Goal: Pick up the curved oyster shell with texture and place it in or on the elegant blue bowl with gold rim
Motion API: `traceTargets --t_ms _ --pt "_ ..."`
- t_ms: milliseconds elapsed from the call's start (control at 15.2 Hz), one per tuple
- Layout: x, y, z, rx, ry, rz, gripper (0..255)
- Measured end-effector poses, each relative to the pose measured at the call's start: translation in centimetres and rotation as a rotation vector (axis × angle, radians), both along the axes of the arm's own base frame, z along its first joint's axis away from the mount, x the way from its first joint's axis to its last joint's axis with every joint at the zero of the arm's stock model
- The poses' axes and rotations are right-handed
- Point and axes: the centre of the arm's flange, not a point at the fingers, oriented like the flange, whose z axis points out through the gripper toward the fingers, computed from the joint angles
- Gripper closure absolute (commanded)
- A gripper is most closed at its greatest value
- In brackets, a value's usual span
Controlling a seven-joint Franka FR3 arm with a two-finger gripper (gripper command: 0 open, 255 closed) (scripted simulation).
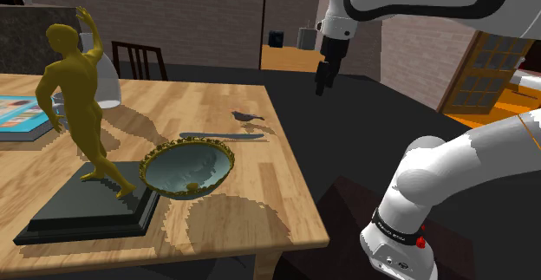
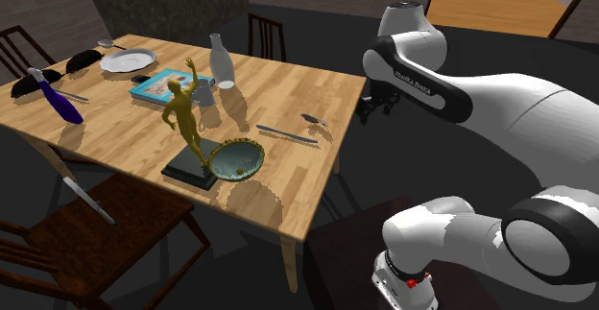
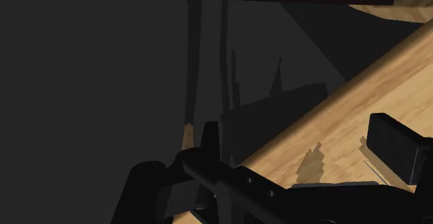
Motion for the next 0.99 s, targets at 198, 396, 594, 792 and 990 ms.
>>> traceTargets --t_ms 198,396,594,792,990 --pt "1.6 0.4 -0.7 0.005 0.01 0.0 0" --pt "4.9 1.7 -1.8 0.018 0.033 0.002 0" --pt "8.8 2.4 -3.2 0.031 0.056 0.003 0" --pt "12.8 3.7 -4.6 0.045 0.081 0.004 0" --pt "16.6 4.8 -6.2 0.059 0.105 0.005 0"
